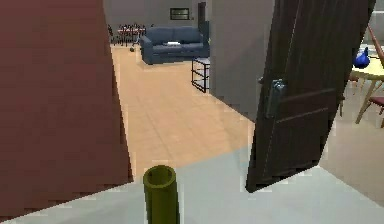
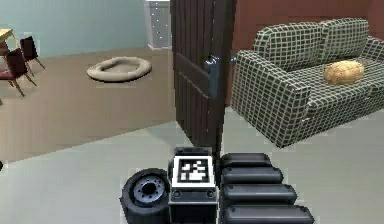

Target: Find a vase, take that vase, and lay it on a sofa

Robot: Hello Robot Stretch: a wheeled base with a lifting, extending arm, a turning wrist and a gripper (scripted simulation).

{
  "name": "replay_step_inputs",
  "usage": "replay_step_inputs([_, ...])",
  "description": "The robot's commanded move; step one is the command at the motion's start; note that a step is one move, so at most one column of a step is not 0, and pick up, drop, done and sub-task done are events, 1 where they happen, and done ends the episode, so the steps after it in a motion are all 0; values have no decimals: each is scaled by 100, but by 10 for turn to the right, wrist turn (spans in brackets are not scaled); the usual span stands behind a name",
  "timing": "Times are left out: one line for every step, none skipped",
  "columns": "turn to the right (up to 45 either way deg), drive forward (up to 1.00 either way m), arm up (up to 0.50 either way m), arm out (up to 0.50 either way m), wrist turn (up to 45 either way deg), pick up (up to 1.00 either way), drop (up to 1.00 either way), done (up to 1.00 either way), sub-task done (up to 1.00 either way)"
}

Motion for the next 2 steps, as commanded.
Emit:
replay_step_inputs([0,100,0,0,0,0,0,0,0])
replay_step_inputs([-30,0,0,0,0,0,0,0,0])
